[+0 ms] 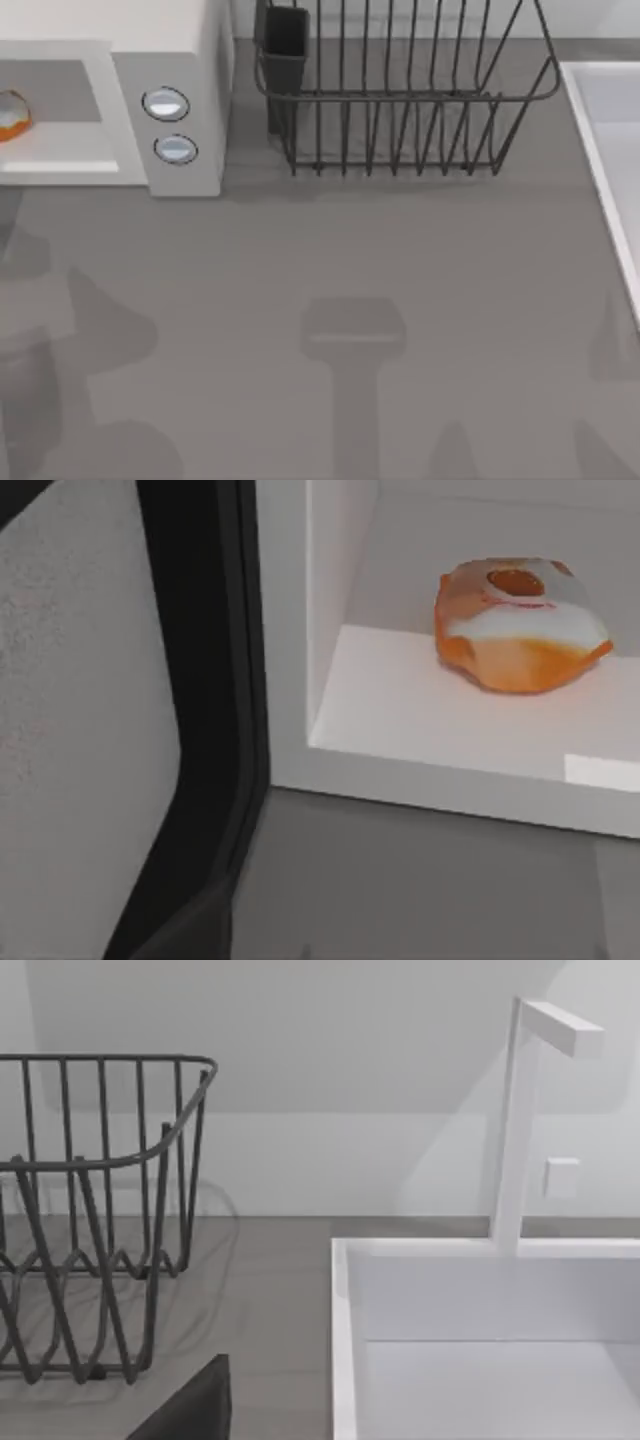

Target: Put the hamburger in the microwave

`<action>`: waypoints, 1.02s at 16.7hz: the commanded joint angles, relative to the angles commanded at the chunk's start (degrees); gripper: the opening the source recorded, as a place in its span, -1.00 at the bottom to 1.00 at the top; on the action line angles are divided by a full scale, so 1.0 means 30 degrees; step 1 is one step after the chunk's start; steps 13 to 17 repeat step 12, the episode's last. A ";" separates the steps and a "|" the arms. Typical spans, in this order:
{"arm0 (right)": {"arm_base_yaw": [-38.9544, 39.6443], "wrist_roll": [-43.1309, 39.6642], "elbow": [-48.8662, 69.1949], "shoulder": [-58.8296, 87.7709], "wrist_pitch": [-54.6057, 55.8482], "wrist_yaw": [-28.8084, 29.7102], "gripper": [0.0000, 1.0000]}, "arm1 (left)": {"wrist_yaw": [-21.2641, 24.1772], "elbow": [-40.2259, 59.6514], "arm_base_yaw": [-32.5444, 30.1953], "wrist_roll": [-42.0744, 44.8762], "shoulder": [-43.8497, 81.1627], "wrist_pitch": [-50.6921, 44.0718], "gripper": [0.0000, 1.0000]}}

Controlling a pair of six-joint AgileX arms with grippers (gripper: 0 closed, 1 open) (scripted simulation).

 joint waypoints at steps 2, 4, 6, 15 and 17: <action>0.0000 0.0000 0.0000 0.0000 0.0000 0.0000 1.00 | 0.0096 0.0019 -0.0269 0.0103 -0.0820 -0.1374 1.00; 0.0000 0.0000 0.0000 0.0000 0.0000 0.0000 1.00 | 0.0143 0.0054 -0.0578 0.0208 -0.1588 -0.3479 1.00; 0.0000 0.0000 0.0000 0.0000 0.0000 0.0000 1.00 | 0.0158 0.0305 -0.0960 0.0318 -0.2250 -0.5779 1.00; 0.0000 0.0000 0.0000 0.0000 0.0000 0.0000 1.00 | 0.0103 0.0906 -0.1692 0.0643 -0.2572 -0.8631 1.00; 0.0000 0.0000 0.0000 0.0000 0.0000 0.0000 1.00 | 0.0103 0.0906 -0.1692 0.0643 -0.2572 -0.8631 1.00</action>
